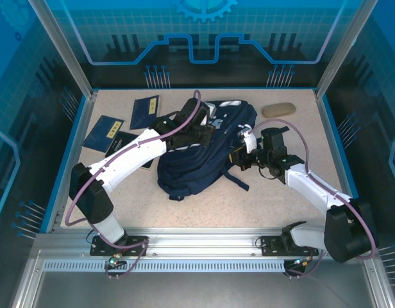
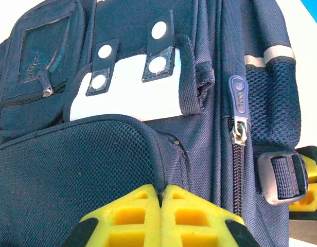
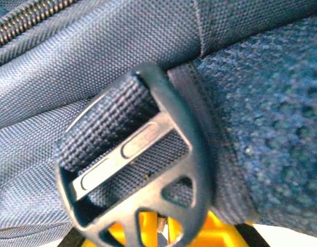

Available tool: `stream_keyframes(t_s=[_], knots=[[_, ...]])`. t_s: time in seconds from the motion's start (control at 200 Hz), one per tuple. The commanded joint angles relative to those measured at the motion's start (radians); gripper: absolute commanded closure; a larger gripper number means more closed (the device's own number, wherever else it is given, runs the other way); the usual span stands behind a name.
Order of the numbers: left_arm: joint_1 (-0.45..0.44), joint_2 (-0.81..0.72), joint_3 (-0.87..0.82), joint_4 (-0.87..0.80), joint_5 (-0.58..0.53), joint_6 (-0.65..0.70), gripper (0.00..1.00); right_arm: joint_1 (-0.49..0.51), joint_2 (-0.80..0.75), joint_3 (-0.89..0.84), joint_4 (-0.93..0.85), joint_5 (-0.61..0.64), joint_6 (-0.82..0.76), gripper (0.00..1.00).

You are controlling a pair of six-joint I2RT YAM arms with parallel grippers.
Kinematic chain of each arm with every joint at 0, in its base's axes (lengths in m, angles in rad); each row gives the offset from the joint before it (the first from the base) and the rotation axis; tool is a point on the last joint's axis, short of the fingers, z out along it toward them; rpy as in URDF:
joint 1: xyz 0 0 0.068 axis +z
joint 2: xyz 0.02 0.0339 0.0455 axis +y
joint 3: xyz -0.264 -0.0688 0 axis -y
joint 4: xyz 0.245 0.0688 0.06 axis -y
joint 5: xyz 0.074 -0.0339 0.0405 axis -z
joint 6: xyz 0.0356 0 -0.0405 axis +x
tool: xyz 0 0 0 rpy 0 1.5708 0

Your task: Pack books, pencil case, and school supplies into a backpack

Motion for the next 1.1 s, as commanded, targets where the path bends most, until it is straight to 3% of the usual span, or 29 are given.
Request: stream_keyframes(t_s=[0.0, 0.19, 0.51, 0.805, 0.995, 1.096], knots=[[0.005, -0.068, 0.013, 0.104, 0.030, 0.016, 1.00, -0.007, -0.019, -0.004, 0.035, -0.003, -0.013, 0.92], [0.010, -0.056, 0.007, 0.133, -0.005, -0.029, 1.00, 0.025, -0.038, -0.016, 0.019, 0.014, -0.008, 0.97], [0.010, 0.077, 0.059, 0.218, -0.105, -0.198, 1.00, 0.224, -0.170, -0.074, -0.062, 0.182, 0.017, 0.99], [0.008, 0.140, 0.055, 0.314, -0.061, -0.346, 1.00, 0.388, -0.099, -0.110, 0.117, 0.146, 0.138, 0.99], [0.011, 0.121, 0.013, 0.316, -0.058, -0.361, 1.00, 0.396, -0.061, -0.132, 0.193, 0.191, 0.242, 0.96], [0.018, 0.087, -0.047, 0.330, -0.050, -0.359, 1.00, 0.378, -0.134, -0.160, 0.158, 0.238, 0.307, 0.87]])
